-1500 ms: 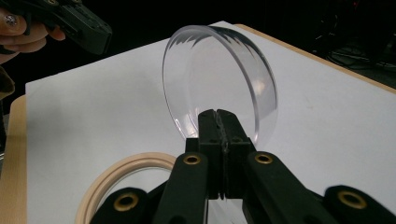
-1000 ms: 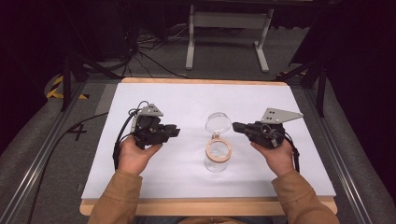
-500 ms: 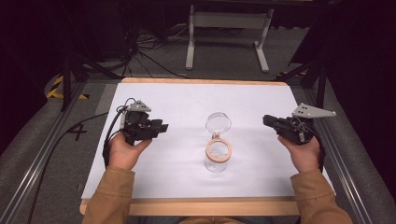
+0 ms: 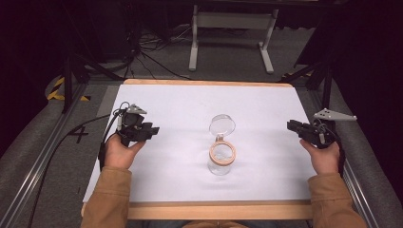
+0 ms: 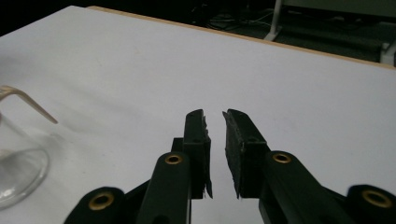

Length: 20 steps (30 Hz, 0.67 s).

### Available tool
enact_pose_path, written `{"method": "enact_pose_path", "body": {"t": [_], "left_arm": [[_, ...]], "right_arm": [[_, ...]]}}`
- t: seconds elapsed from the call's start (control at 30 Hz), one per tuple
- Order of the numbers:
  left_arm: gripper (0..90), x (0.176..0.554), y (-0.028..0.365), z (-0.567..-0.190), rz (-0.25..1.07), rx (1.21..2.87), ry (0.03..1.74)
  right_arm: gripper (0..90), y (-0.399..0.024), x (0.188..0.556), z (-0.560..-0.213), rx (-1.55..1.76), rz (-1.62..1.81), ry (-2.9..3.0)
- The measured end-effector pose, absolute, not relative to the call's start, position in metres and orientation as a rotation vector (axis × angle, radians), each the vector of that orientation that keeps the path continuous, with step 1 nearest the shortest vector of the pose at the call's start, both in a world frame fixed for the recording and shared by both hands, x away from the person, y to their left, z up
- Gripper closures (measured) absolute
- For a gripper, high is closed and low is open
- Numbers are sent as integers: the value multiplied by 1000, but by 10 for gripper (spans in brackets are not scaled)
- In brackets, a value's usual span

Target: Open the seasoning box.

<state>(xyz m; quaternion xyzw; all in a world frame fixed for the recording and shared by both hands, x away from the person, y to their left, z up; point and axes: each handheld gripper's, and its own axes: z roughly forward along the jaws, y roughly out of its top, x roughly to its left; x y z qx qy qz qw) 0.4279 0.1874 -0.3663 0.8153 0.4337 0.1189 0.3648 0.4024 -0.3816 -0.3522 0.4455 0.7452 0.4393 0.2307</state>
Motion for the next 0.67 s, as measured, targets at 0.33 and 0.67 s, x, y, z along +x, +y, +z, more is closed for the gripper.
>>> {"method": "enact_pose_path", "body": {"t": [0.33,0.67], "left_arm": [[609,440,197,-391,279,2111,1184],[546,446,197,-406,220,2137,1221]], "right_arm": [[694,-393,421,-390,1350,1058,2075],[570,-384,430,-413,1336,957,2126]]}}
